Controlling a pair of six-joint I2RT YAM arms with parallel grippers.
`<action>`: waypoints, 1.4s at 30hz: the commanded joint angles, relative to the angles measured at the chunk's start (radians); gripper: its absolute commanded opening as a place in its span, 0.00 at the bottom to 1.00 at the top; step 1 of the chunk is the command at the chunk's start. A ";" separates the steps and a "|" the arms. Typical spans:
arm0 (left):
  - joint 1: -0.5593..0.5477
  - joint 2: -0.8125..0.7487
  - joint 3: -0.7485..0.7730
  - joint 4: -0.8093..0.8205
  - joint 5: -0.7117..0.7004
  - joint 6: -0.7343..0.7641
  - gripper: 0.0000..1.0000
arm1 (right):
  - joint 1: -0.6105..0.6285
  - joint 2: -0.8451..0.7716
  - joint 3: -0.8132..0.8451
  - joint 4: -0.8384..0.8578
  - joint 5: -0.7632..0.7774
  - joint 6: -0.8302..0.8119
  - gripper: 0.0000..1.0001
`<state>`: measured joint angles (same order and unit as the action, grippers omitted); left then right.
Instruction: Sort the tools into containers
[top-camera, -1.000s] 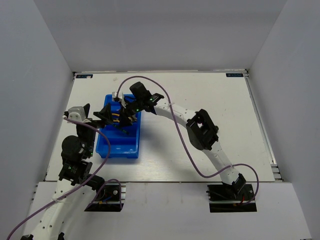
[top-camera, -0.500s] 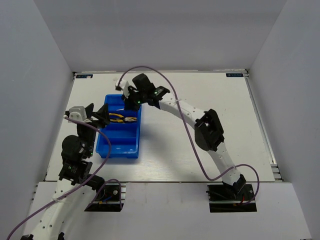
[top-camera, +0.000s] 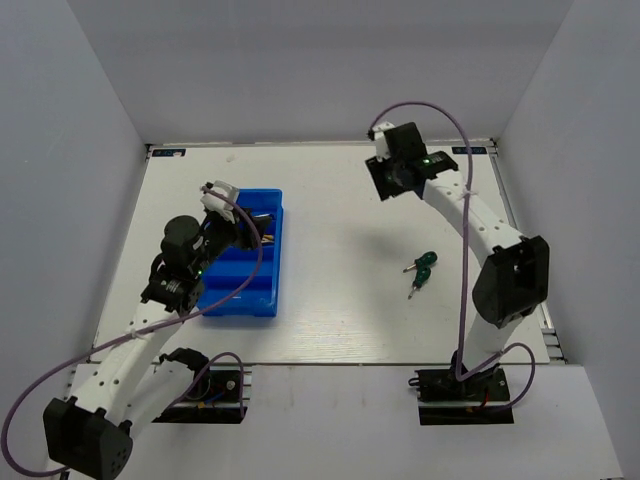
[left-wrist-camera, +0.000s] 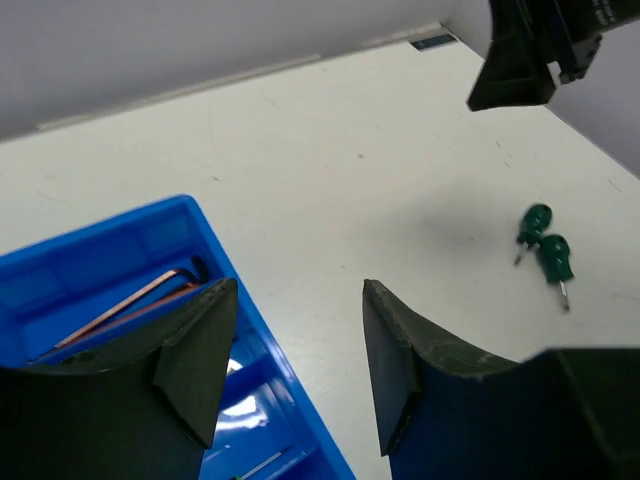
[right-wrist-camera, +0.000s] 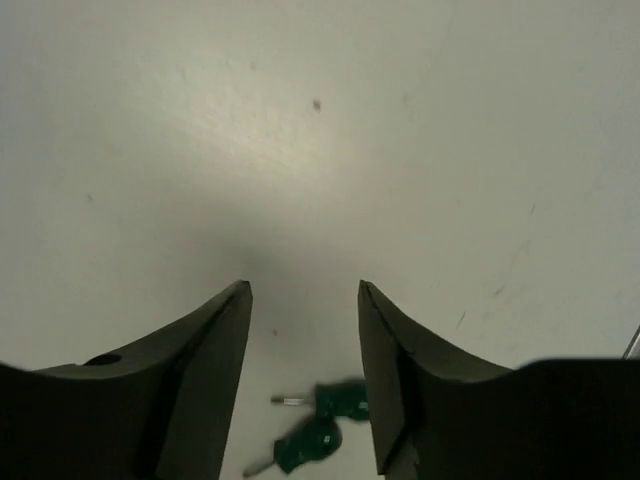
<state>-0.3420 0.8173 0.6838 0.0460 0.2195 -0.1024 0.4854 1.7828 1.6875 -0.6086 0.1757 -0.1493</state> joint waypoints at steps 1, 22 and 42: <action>0.003 0.006 0.046 -0.032 0.135 0.001 0.64 | -0.051 -0.112 -0.124 -0.193 -0.038 0.109 0.51; -0.144 0.589 0.405 -0.233 0.348 0.033 0.41 | -0.283 -0.516 -0.594 -0.135 -0.127 0.199 0.66; -0.649 1.453 1.221 -0.239 0.025 0.066 0.54 | -0.754 -0.622 -0.761 0.021 -0.142 0.390 0.03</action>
<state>-0.9619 2.2871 1.8446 -0.2485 0.3397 0.0036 -0.2432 1.2049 0.9329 -0.6247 0.1131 0.2119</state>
